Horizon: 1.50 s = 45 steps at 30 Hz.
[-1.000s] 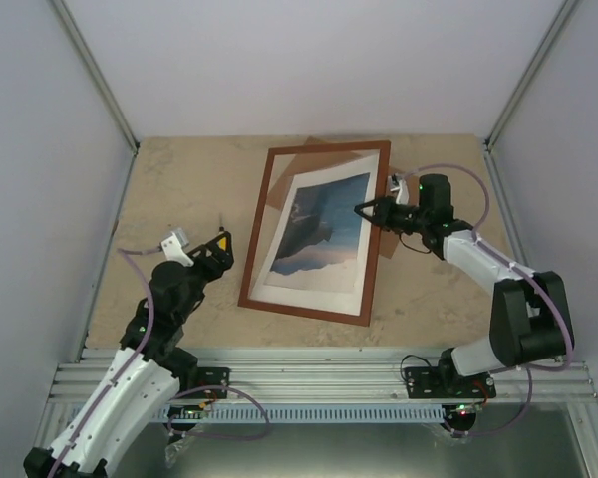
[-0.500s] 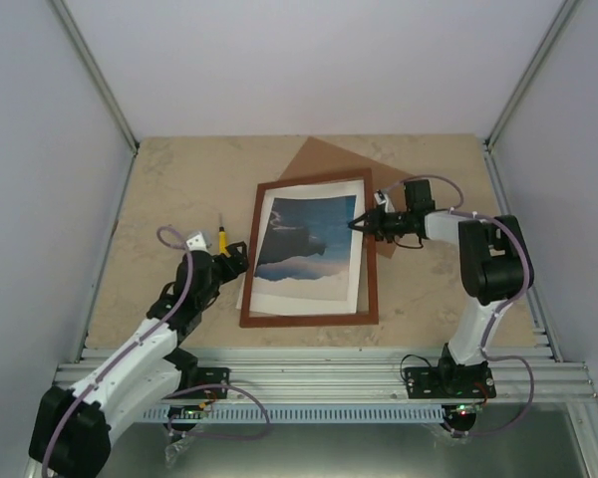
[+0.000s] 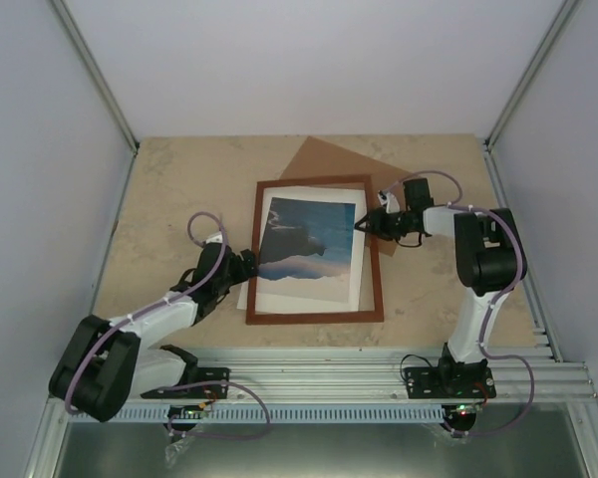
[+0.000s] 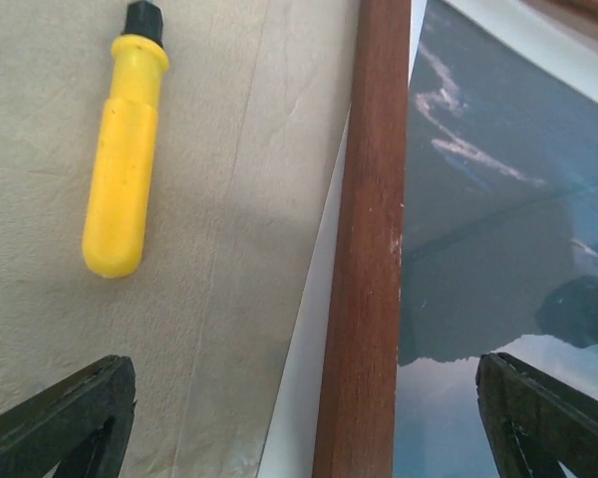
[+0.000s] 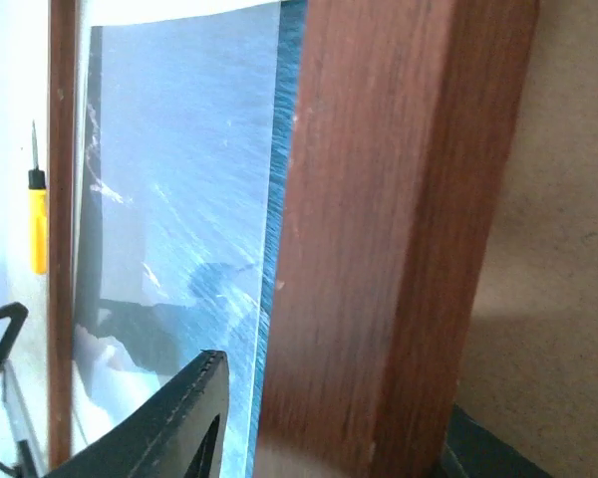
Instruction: Take the photo out of the frame
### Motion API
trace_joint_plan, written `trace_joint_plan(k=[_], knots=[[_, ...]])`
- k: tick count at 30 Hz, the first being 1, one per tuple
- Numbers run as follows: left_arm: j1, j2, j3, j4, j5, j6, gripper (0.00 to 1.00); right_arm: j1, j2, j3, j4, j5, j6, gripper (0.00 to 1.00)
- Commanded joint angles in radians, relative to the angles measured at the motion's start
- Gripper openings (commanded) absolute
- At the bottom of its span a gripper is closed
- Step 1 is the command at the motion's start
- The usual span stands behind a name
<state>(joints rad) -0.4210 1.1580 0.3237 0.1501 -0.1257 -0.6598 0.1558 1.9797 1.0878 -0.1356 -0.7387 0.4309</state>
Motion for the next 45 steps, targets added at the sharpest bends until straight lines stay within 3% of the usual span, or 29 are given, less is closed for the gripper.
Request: trace_joint_plan(k=[1, 6, 13, 16, 19, 25, 35, 45], knots=[[-0.002, 0.072, 0.036, 0.067, 0.029, 0.032, 0.95, -0.004, -0.012, 0.030, -0.016, 0.114, -0.082, 0.44], [-0.002, 0.133, 0.041, 0.092, 0.051, 0.036, 0.95, -0.004, -0.035, 0.032, -0.058, 0.172, -0.105, 0.51], [-0.001, 0.142, 0.051, 0.078, 0.049, 0.049, 0.95, 0.007, -0.148, -0.001, -0.147, 0.321, -0.146, 0.52], [-0.002, 0.137, 0.059, 0.056, 0.047, 0.057, 0.95, 0.047, -0.220, -0.027, -0.190, 0.408, -0.159, 0.53], [-0.002, 0.127, 0.061, 0.043, 0.055, 0.064, 0.96, 0.096, -0.276, -0.058, -0.220, 0.504, -0.157, 0.61], [-0.002, 0.112, 0.057, 0.040, 0.071, 0.066, 0.95, 0.191, -0.299, -0.101, -0.235, 0.640, -0.125, 0.60], [-0.002, 0.113, 0.051, 0.045, 0.095, 0.064, 0.95, 0.273, -0.254, -0.140, -0.225, 0.790, -0.080, 0.54], [-0.002, 0.112, 0.046, 0.053, 0.095, 0.059, 0.95, 0.281, -0.217, -0.143, -0.210, 0.806, -0.077, 0.35]])
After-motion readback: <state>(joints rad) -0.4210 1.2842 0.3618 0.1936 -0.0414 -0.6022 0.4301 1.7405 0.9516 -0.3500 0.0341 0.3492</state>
